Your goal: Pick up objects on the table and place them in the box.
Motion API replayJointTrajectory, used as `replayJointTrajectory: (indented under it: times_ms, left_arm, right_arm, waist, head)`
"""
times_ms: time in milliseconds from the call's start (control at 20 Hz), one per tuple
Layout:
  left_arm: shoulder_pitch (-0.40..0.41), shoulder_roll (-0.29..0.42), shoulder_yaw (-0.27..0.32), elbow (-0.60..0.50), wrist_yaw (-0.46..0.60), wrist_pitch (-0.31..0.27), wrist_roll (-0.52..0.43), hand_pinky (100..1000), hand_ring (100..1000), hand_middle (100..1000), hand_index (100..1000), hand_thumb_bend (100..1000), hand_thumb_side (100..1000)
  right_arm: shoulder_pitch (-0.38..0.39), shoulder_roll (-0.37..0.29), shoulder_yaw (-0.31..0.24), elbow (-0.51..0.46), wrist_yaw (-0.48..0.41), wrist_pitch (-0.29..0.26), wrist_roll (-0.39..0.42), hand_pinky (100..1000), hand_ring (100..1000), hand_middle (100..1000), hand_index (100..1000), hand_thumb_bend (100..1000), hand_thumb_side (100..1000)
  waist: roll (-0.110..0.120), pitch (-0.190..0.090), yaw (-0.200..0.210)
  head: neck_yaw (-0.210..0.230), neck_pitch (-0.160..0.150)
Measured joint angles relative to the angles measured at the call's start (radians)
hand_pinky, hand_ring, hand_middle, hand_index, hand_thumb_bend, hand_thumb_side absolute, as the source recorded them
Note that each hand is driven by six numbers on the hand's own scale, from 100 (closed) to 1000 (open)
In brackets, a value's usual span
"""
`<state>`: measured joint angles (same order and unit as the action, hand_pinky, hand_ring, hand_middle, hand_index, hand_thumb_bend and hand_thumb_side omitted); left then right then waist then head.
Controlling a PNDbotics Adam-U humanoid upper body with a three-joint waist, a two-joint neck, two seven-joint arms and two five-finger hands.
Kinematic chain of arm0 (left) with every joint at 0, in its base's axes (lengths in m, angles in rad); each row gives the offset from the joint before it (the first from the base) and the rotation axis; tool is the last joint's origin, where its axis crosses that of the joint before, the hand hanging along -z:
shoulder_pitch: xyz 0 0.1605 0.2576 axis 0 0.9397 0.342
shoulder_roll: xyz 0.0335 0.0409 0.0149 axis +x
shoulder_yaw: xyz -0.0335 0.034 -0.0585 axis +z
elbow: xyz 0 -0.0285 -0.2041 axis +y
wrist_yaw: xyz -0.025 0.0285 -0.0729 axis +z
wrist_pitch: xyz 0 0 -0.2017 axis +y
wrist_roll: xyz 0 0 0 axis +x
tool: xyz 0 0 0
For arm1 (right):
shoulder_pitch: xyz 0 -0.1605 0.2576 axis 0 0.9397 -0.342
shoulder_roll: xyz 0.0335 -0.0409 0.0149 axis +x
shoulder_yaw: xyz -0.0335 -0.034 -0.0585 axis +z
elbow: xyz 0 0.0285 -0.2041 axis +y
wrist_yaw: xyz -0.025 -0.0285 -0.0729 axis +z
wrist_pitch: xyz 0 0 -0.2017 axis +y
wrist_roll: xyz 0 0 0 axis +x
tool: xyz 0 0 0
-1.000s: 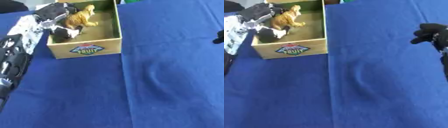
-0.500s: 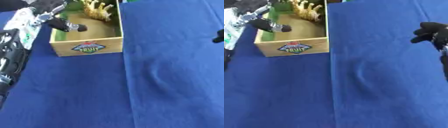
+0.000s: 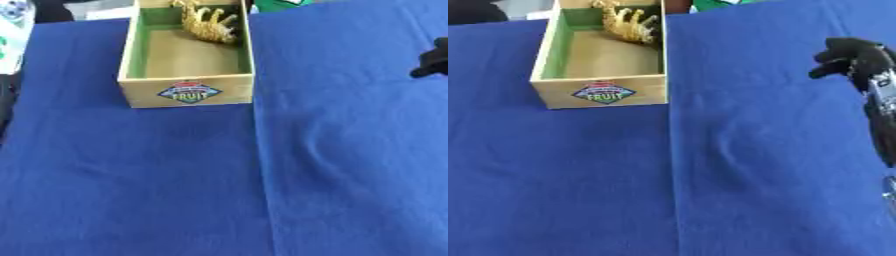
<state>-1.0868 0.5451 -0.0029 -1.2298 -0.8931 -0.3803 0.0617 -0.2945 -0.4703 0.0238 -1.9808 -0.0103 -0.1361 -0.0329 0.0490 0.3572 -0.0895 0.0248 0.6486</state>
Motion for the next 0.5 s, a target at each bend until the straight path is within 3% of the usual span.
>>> replayJointTrajectory:
  times_ms: [150, 250, 300, 500]
  left_arm:
    - [0.045, 0.001, 0.005, -0.068, 0.043, 0.007, 0.042, 476, 553, 507, 697, 100, 693]
    - [0.083, 0.002, 0.006, -0.114, 0.070, 0.019, 0.070, 459, 535, 491, 675, 100, 717]
    - [0.103, 0.003, 0.006, -0.135, 0.084, 0.029, 0.084, 456, 531, 488, 669, 100, 670]
    - [0.190, -0.002, 0.013, -0.225, 0.139, 0.077, 0.138, 451, 526, 486, 662, 100, 662]
  right_arm:
    - [0.006, 0.006, -0.005, 0.000, 0.000, 0.002, -0.006, 832, 644, 663, 806, 100, 981]
    - [0.009, 0.010, -0.008, 0.000, 0.000, 0.002, -0.010, 832, 645, 664, 806, 100, 979]
    - [0.011, 0.011, -0.011, 0.000, 0.000, 0.003, -0.012, 832, 646, 665, 807, 100, 977]
    - [0.013, 0.019, -0.019, 0.000, -0.004, 0.004, -0.033, 832, 650, 669, 811, 100, 961]
  waist:
    - [-0.017, -0.019, 0.026]
    - [-0.026, -0.032, 0.044]
    - [-0.030, -0.036, 0.052]
    - [-0.048, -0.047, 0.088]
  head:
    - [-0.022, 0.010]
    - [-0.036, 0.015]
    - [-0.043, 0.019]
    - [-0.075, 0.028]
